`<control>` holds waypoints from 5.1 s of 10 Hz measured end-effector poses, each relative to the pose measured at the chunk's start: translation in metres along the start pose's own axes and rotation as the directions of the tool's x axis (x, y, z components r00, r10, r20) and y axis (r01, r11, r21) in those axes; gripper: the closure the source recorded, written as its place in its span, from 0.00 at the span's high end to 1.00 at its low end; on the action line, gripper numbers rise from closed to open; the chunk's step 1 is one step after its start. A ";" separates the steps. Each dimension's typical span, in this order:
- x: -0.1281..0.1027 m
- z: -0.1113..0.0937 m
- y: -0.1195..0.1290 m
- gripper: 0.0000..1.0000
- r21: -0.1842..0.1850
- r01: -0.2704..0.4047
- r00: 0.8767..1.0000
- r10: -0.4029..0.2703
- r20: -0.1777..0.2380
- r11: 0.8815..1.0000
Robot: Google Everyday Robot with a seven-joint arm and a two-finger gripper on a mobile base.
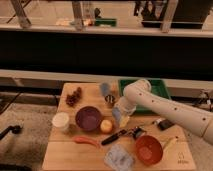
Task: Wipe red bowl with sponge
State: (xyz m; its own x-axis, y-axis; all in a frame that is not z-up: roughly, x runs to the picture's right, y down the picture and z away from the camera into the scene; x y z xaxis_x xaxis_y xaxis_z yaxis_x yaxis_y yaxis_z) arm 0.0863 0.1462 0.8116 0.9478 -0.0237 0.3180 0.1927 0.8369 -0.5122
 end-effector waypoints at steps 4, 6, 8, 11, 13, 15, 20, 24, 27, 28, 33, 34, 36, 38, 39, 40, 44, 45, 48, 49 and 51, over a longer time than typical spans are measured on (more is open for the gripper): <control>0.005 -0.023 0.024 0.00 -0.008 -0.019 1.000 0.019 -0.001 1.000; 0.013 -0.034 0.034 0.00 -0.011 -0.030 1.000 0.030 -0.011 0.999; 0.023 -0.042 0.043 0.00 -0.008 -0.048 0.999 0.047 -0.013 0.999; 0.036 -0.051 0.056 0.00 -0.003 -0.076 0.997 0.076 -0.005 0.997; 0.041 -0.054 0.067 0.00 -0.001 -0.096 0.995 0.096 0.006 0.995; 0.046 -0.060 0.083 0.00 0.000 -0.117 0.993 0.117 0.017 0.993; 0.044 -0.067 0.100 0.00 -0.003 -0.124 0.992 0.124 0.033 0.992; 0.047 -0.068 0.124 0.00 -0.007 -0.121 0.992 0.121 0.027 0.993; 0.054 -0.074 0.144 0.00 0.005 -0.126 0.992 0.126 0.025 0.992; 0.053 -0.075 0.147 0.00 0.008 -0.122 0.992 0.122 0.027 0.993; 0.036 -0.079 0.159 0.00 0.013 -0.084 0.996 0.084 0.040 0.996; 0.034 -0.078 0.160 0.00 0.012 -0.076 0.996 0.076 0.040 0.997; 0.033 -0.076 0.163 0.00 0.006 -0.069 0.997 0.069 0.035 0.998; 0.036 -0.072 0.169 0.00 -0.003 -0.074 0.997 0.074 0.027 0.997; 0.039 -0.070 0.173 0.00 -0.008 -0.080 0.996 0.080 0.024 0.997; 0.042 -0.068 0.177 0.00 -0.013 -0.088 0.996 0.089 0.021 0.996; 0.060 -0.060 0.187 0.00 -0.032 -0.133 0.991 0.134 0.019 0.991; 0.061 -0.058 0.189 0.00 -0.038 -0.135 0.990 0.136 0.020 0.990; 0.064 -0.054 0.193 0.00 -0.048 -0.143 0.989 0.144 0.012 0.988; 0.065 -0.052 0.194 0.00 -0.051 -0.146 0.989 0.146 0.003 0.988; 0.065 -0.048 0.195 0.00 -0.056 -0.145 0.989 0.145 -0.008 0.988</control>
State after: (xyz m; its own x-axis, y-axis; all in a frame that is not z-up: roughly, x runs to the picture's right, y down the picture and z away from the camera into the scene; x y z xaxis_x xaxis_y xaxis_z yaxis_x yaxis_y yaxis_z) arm 0.1981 0.2812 0.6938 0.9676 0.0941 0.2342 0.0668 0.7994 -0.5971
